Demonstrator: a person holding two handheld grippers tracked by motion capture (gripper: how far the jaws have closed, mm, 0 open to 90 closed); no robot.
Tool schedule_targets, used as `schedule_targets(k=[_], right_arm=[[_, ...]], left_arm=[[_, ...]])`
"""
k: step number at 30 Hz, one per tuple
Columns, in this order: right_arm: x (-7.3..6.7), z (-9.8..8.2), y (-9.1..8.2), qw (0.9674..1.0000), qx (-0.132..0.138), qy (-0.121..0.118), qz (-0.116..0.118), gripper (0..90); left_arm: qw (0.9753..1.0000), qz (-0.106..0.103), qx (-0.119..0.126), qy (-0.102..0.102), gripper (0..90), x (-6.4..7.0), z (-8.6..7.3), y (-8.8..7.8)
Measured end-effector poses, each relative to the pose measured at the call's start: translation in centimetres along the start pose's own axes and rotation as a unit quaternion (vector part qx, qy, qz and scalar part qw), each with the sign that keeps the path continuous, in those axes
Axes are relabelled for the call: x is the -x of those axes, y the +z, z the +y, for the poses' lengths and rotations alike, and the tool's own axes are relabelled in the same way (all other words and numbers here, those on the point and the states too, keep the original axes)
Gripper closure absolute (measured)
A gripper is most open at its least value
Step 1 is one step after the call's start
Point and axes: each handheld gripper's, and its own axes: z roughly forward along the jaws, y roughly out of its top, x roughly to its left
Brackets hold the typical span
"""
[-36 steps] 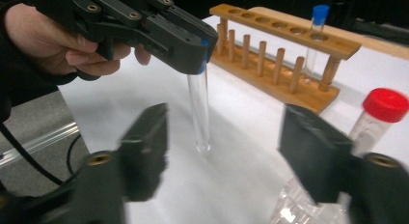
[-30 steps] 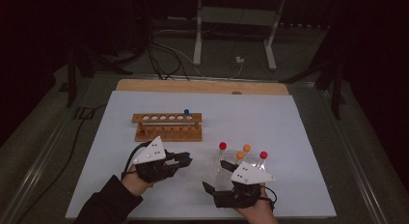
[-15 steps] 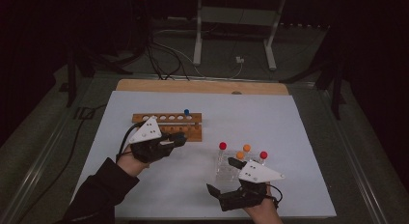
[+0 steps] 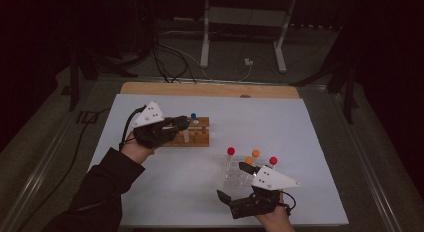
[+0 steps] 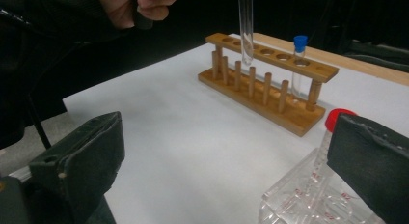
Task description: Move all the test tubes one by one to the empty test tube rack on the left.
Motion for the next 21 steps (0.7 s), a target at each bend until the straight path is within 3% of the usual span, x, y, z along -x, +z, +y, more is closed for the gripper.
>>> schedule_targets(k=[10,15,19,21], right_arm=[[0.1,-0.2,-0.1,1.0000,0.001,0.001,-0.005,0.0],[0.2,-0.2,-0.2,1.0000,0.002,0.001,-0.002,0.0],[0.3,-0.2,-0.2,1.0000,0.000,0.000,-0.005,0.0],[0.3,-0.2,-0.2,1.0000,0.001,0.000,-0.006,0.0]], left_arm=[[0.9990,0.043,0.009,-0.010,77.5,-2.7,1.4,1.3],[0.9975,0.066,0.012,-0.023,77.6,-3.9,1.1,2.4],[0.9968,0.063,0.018,-0.047,77.5,-4.6,0.6,3.3],[0.9961,0.075,0.014,-0.044,77.5,-4.7,0.3,3.9]])
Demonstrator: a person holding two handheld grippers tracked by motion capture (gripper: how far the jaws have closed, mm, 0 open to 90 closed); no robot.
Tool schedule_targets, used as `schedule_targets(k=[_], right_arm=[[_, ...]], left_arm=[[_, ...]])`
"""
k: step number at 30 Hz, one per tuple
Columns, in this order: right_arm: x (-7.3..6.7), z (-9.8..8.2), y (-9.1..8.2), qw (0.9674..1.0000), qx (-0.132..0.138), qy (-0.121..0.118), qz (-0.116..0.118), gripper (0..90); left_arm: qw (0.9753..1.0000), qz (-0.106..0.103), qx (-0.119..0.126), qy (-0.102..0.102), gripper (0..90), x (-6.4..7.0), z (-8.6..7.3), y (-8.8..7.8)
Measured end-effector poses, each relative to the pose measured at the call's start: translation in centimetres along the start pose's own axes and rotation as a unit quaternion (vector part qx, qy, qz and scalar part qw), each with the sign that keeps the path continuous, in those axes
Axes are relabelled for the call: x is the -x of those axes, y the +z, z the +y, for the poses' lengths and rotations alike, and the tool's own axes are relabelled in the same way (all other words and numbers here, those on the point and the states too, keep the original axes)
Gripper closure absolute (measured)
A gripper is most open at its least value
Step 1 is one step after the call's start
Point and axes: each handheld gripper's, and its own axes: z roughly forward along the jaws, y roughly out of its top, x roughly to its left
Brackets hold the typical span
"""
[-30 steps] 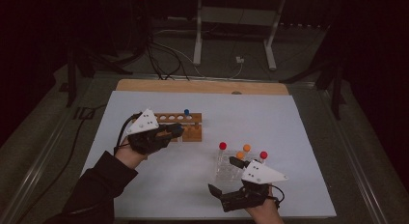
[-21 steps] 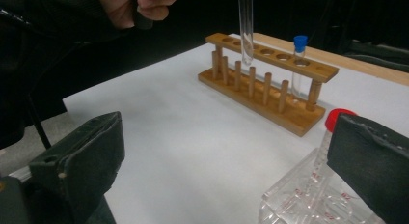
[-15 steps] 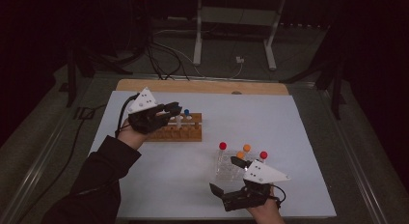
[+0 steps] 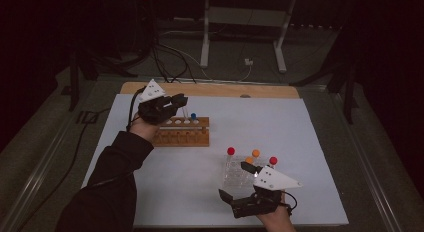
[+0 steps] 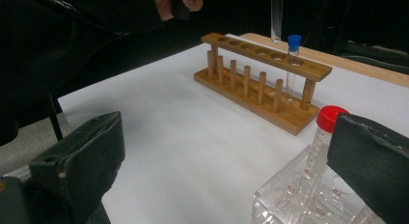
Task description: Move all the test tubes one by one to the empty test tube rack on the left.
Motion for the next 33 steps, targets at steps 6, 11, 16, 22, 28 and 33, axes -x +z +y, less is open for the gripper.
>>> schedule_targets(k=[6,11,16,22,28,33], right_arm=[[0.1,0.0,-0.1,1.0000,0.004,0.003,0.002,0.0],[0.2,-0.1,-0.1,1.0000,0.002,0.003,0.002,0.0],[0.3,-0.2,0.0,1.0000,0.002,0.006,0.003,0.0],[0.2,-0.2,0.1,1.0000,-0.002,0.003,0.002,0.0],[0.2,-0.3,0.1,1.0000,-0.003,0.005,0.006,0.0],[0.2,-0.3,0.1,1.0000,-0.002,0.006,0.007,0.0]], left_arm=[[0.9999,0.010,-0.009,-0.003,77.5,-0.2,-1.1,1.4],[0.9996,0.013,-0.020,-0.012,77.5,-0.5,-2.3,2.2],[0.9992,0.011,-0.033,-0.018,77.5,-0.6,-3.4,2.7],[0.9985,0.009,-0.050,-0.021,77.5,-0.5,-4.3,3.2],[0.9978,0.007,-0.061,-0.025,77.4,-0.4,-5.1,3.7],[0.9973,0.010,-0.067,-0.028,77.5,-0.3,-6.0,4.0]])
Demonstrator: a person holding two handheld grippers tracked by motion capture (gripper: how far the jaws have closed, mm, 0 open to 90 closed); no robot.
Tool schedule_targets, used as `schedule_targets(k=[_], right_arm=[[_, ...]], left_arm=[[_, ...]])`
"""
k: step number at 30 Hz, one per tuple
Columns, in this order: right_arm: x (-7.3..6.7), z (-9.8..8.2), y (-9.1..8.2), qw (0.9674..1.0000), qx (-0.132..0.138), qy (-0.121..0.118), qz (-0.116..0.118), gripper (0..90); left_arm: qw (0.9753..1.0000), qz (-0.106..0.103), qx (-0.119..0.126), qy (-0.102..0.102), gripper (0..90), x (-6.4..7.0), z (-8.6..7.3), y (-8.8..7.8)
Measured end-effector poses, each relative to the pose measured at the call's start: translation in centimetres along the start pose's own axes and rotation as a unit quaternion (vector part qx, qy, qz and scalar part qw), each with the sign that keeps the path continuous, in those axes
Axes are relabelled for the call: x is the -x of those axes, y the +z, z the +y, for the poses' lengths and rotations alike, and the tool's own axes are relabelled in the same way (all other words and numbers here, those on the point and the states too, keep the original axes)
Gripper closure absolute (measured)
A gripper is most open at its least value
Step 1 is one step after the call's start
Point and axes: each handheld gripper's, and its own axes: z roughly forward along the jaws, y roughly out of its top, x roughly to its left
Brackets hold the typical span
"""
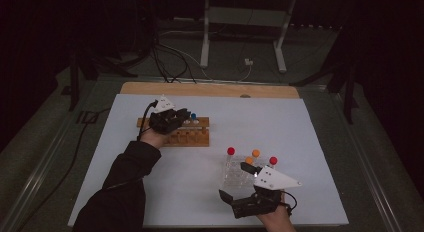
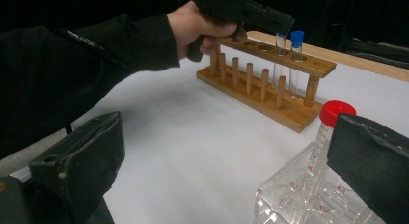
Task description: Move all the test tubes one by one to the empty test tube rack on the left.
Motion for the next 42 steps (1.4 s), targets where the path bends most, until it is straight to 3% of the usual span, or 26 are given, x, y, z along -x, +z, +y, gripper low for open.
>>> schedule_targets(k=[8,21,23,31,35,37,39,42], right_arm=[[0.0,0.0,-0.1,1.0000,0.001,0.002,0.002,0.0],[0.2,0.1,-0.4,0.9997,0.021,0.007,0.008,0.0],[0.5,0.2,-0.5,0.9994,0.026,0.020,0.015,0.0],[0.6,0.6,-1.0,0.9995,0.031,0.003,0.002,0.0],[1.0,1.0,-1.7,0.9989,0.044,-0.007,-0.015,0.0],[1.4,1.2,-2.1,0.9988,0.044,-0.007,-0.019,0.0],[1.7,1.4,-2.4,0.9984,0.047,-0.008,-0.032,0.0],[2.2,1.5,-2.8,0.9976,0.038,-0.012,-0.057,0.0]], left_arm=[[0.9999,0.003,-0.011,0.013,77.4,0.2,-0.4,0.5],[0.9996,0.001,-0.030,0.002,75.7,0.0,-0.2,0.1],[0.9994,-0.007,-0.032,0.003,68.3,0.1,-0.1,-0.1],[0.9998,-0.017,-0.005,0.011,38.0,0.7,0.9,-3.2],[0.9989,-0.044,0.004,0.013,19.8,1.5,1.3,-5.3],[0.9983,-0.056,0.001,0.016,15.0,2.0,1.2,-6.4],[0.9973,-0.072,-0.005,0.014,4.8,2.5,1.1,-7.3],[0.9961,-0.086,0.002,0.019,2.2,3.5,0.5,-8.8]])
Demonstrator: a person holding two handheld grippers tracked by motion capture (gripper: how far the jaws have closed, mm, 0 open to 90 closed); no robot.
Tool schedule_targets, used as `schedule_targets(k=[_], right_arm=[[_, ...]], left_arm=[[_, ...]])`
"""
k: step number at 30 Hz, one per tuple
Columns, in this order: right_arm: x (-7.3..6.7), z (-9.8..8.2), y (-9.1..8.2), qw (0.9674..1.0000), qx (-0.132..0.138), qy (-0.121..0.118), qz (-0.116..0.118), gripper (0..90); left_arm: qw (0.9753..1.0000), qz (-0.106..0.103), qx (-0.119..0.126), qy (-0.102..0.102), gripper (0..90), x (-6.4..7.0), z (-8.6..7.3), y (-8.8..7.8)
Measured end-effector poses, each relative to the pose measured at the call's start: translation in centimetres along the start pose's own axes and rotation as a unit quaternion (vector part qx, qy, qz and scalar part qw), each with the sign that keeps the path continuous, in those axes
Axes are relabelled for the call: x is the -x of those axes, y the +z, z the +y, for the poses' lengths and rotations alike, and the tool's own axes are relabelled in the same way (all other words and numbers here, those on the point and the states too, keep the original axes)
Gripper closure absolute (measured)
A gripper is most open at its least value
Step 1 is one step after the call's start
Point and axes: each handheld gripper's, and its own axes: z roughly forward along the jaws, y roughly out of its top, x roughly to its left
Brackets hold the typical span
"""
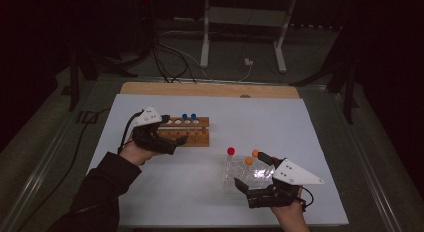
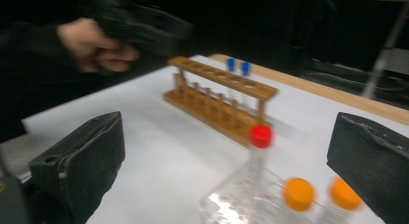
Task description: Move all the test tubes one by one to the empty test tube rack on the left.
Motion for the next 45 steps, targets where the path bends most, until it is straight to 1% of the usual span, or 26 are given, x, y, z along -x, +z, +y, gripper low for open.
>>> schedule_targets(k=[3,5,7,8,9,10,12,13,15,16,18,20,21,22,24,26,27,28,30,32,34,36,37,39,40,45], right_arm=[[0.4,-0.1,0.0,0.9997,-0.010,0.007,-0.019,0.0],[0.6,-0.4,0.2,0.9993,-0.018,0.005,-0.031,0.0],[0.7,-0.7,0.3,0.9985,-0.027,0.003,-0.048,7.8],[0.8,-0.9,0.3,0.9981,-0.031,0.006,-0.052,9.5],[0.8,-1.1,0.4,0.9977,-0.036,0.010,-0.056,10.1],[1.0,-1.3,0.5,0.9969,-0.047,0.017,-0.060,10.2],[1.1,-1.6,0.7,0.9950,-0.067,0.024,-0.069,15.3],[1.2,-1.8,0.9,0.9941,-0.076,0.028,-0.073,15.5],[1.3,-2.1,1.2,0.9919,-0.095,0.030,-0.079,19.8],[1.3,-2.2,1.3,0.9910,-0.101,0.032,-0.082,21.0],[1.5,-2.5,1.5,0.9893,-0.113,0.037,-0.085,27.3],[1.8,-2.7,1.6,0.9880,-0.118,0.043,-0.090,33.5],[2.0,-2.8,1.7,0.9872,-0.123,0.043,-0.092,36.5],[2.1,-2.9,1.8,0.9856,-0.131,0.043,-0.098,38.8],[2.3,-3.1,1.9,0.9840,-0.142,0.043,-0.099,43.3],[2.3,-3.3,2.1,0.9823,-0.153,0.039,-0.100,47.8],[2.4,-3.4,2.3,0.9820,-0.158,0.038,-0.097,50.6],[2.3,-3.5,2.4,0.9814,-0.163,0.035,-0.096,53.8],[2.4,-3.6,2.6,0.9807,-0.167,0.037,-0.094,57.9],[2.6,-3.7,2.9,0.9789,-0.175,0.035,-0.100,61.6],[2.8,-3.7,3.2,0.9780,-0.179,0.037,-0.101,64.1],[2.8,-3.8,3.5,0.9771,-0.184,0.030,-0.103,64.3],[2.8,-3.8,3.7,0.9767,-0.186,0.028,-0.104,65.9],[2.9,-4.0,3.9,0.9757,-0.191,0.027,-0.103,67.7],[3.0,-4.1,4.0,0.9753,-0.193,0.027,-0.103,68.6],[3.0,-4.1,4.5,0.9747,-0.200,0.025,-0.096,71.3]], left_arm=[[0.9999,-0.007,0.009,0.002,2.0,1.1,-0.7,-1.3],[0.9998,-0.011,0.013,0.010,2.0,1.9,-1.3,-2.1],[0.9997,-0.020,0.013,0.010,2.0,2.5,-1.9,-2.8],[0.9997,-0.019,0.014,0.010,2.0,2.7,-2.2,-3.0],[0.9996,-0.025,0.014,0.008,2.0,3.0,-2.7,-3.4],[0.9995,-0.029,0.012,0.006,2.0,3.2,-3.0,-3.6],[0.9995,-0.029,0.008,0.012,2.0,3.7,-3.7,-4.0],[0.9994,-0.033,0.009,0.008,2.0,3.9,-4.1,-4.1],[0.9993,-0.035,0.009,0.005,2.0,4.1,-4.7,-4.4],[0.9993,-0.035,0.009,0.005,2.0,4.3,-4.9,-4.6],[0.9993,-0.037,0.011,0.003,2.0,4.6,-5.4,-4.8],[0.9994,-0.033,0.011,0.007,2.0,4.9,-5.9,-5.0],[0.9993,-0.035,0.011,0.008,2.0,5.0,-6.1,-5.1],[0.9992,-0.038,0.008,0.007,2.0,5.1,-6.3,-5.1],[0.9991,-0.041,0.004,0.009,2.0,5.3,-6.6,-5.2],[0.9990,-0.043,0.001,0.009,2.1,5.3,-6.8,-5.2],[0.9989,-0.045,0.000,0.011,2.0,5.4,-6.9,-5.1],[0.9991,-0.042,-0.002,0.011,2.0,5.4,-7.0,-5.1],[0.9989,-0.047,-0.003,0.007,2.0,5.3,-7.2,-5.0],[0.9989,-0.046,-0.007,0.005,2.1,5.2,-7.5,-4.9],[0.9989,-0.046,-0.010,0.003,2.0,5.3,-7.7,-4.8],[0.9987,-0.049,-0.012,0.004,2.0,5.3,-7.9,-4.7],[0.9988,-0.047,-0.011,0.005,2.0,5.3,-7.9,-4.7],[0.9986,-0.051,-0.012,0.002,2.1,5.2,-8.0,-4.7],[0.9987,-0.049,-0.012,0.003,2.1,5.2,-8.1,-4.6],[0.9985,-0.052,-0.017,-0.003,2.1,5.1,-8.3,-4.4]])
